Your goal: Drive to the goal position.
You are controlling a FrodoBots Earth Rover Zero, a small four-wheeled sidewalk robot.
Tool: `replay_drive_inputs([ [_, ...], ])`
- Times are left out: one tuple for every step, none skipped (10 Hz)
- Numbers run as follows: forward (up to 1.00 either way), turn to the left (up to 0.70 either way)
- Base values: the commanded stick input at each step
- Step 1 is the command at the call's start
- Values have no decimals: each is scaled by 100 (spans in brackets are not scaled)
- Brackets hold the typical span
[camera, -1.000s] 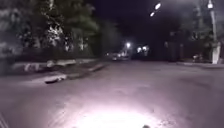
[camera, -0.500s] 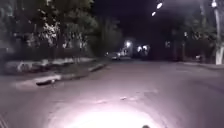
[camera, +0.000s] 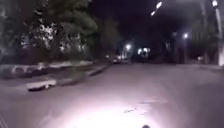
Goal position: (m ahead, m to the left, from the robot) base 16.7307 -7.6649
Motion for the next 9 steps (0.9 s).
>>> replay_drive_inputs([
  [70,1],
  [70,1],
  [70,1],
  [70,1],
  [70,1],
  [70,1],
  [70,1],
  [70,1],
  [70,1],
])
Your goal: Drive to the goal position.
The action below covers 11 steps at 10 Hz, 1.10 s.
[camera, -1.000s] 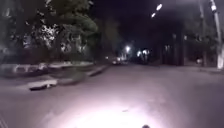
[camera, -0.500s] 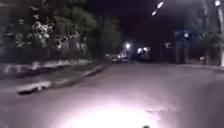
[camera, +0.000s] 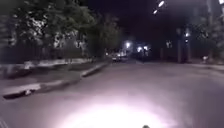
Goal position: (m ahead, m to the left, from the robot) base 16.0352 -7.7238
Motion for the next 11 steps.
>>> replay_drive_inputs([
  [70,1],
  [70,1],
  [70,1],
  [70,1],
  [70,1],
  [70,1],
  [70,1],
  [70,1],
  [70,1],
  [70,1],
  [70,1],
])
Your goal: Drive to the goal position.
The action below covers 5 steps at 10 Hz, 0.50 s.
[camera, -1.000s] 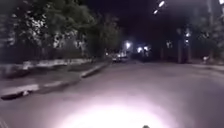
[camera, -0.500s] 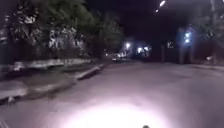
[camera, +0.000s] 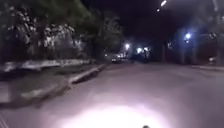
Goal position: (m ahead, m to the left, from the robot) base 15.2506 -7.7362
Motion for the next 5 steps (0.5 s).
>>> replay_drive_inputs([
  [70,1],
  [70,1],
  [70,1],
  [70,1],
  [70,1],
])
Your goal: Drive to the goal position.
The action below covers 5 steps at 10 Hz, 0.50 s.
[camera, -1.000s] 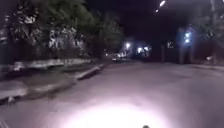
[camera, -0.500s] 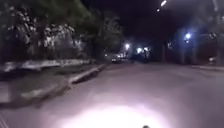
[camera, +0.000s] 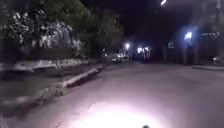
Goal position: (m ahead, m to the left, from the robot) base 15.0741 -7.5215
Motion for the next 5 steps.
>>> replay_drive_inputs([
  [70,1],
  [70,1],
  [70,1],
  [70,1],
  [70,1],
])
